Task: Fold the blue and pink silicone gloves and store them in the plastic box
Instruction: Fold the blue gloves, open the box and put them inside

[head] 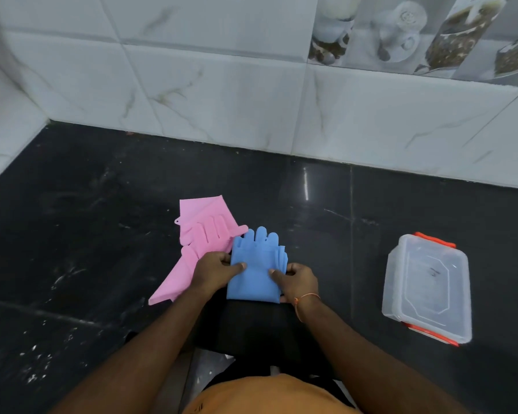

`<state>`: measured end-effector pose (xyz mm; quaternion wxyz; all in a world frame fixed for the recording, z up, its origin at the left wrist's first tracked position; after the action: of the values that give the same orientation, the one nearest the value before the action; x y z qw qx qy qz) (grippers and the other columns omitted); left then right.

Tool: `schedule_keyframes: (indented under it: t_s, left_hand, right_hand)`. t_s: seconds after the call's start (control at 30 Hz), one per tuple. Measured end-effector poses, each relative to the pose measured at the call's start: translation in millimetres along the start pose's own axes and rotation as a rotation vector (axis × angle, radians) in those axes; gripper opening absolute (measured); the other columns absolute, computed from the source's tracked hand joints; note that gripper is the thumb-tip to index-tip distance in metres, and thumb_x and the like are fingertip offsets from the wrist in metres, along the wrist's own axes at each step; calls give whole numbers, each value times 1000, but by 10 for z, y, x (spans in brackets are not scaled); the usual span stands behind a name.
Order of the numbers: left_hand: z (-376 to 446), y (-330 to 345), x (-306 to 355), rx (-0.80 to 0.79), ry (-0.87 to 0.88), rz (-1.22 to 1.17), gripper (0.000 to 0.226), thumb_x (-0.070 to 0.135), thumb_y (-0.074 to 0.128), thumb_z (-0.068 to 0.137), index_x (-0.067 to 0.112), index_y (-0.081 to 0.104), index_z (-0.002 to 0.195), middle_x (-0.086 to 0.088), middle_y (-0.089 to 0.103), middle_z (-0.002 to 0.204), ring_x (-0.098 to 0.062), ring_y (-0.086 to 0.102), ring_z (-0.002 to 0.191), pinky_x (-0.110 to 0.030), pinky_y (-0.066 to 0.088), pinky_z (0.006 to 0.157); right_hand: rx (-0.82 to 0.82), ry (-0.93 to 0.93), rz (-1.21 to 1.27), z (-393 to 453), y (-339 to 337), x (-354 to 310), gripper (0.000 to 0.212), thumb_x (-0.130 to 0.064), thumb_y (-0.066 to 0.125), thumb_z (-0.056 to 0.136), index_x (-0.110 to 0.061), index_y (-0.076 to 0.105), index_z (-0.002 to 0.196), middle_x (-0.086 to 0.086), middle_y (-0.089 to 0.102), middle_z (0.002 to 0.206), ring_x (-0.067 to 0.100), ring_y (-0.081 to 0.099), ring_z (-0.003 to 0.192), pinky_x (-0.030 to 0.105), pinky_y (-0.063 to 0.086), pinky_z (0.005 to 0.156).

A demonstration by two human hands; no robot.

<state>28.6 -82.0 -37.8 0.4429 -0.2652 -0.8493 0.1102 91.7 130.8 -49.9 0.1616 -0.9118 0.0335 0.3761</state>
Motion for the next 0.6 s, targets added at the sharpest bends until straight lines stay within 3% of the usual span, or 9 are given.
schedule_keyframes:
  t_s: [0.1,0.2,0.33,0.4,0.5,0.6]
  left_hand:
    - [-8,-95,-91,24,21,28,40,37,86,91,13,78,122,0,81,117,-18,76,104,-45,63,99]
    - [-13,-116,-124,48,87,174,40,47,84,90,18,79,117,3,81,111,-10,74,94,-31,61,86]
    - [24,-129,-33,93,206,680,52,78,66,89,26,72,99,10,72,89,-11,69,85,-30,55,78]
    - [87,-157,69,87,212,819,65,90,60,82,28,66,103,9,69,90,-12,66,85,-32,54,79]
    - [183,-184,254,79,230,850,71,97,54,77,32,62,102,8,70,91,-13,66,86,-33,53,80]
    - [182,-50,449,163,322,779,64,93,56,80,30,51,80,11,63,77,-11,62,75,-27,43,68]
  right_hand:
    - [-11,-20,-38,-50,110,-25,25,-29,86,86,-13,76,102,8,78,97,27,78,88,51,67,68]
    - [-1,-22,-34,-70,126,-35,24,-30,87,85,-13,76,100,8,79,97,26,78,85,50,67,67]
    - [13,-41,-101,-101,47,-31,21,-33,88,84,-19,74,90,5,79,88,26,79,74,48,67,64]
    - [23,-76,-163,-114,-32,-30,23,-36,89,82,-22,73,89,1,78,82,25,78,74,48,67,69]
    - [112,-192,-336,-129,-246,-63,29,-41,88,80,-23,71,96,-8,74,82,12,72,80,40,63,82]
    - [202,-308,-443,-179,-572,-159,39,-43,85,84,-23,71,114,-13,69,88,4,65,83,24,53,79]
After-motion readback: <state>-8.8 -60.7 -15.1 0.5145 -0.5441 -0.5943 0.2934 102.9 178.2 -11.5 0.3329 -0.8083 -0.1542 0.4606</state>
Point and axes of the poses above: each hand's wrist, its own z-axis towards the middle knuckle, its own y-axis out of the palm, x = y × z, the point moved 1 cm from there along z, towards the middle knuckle
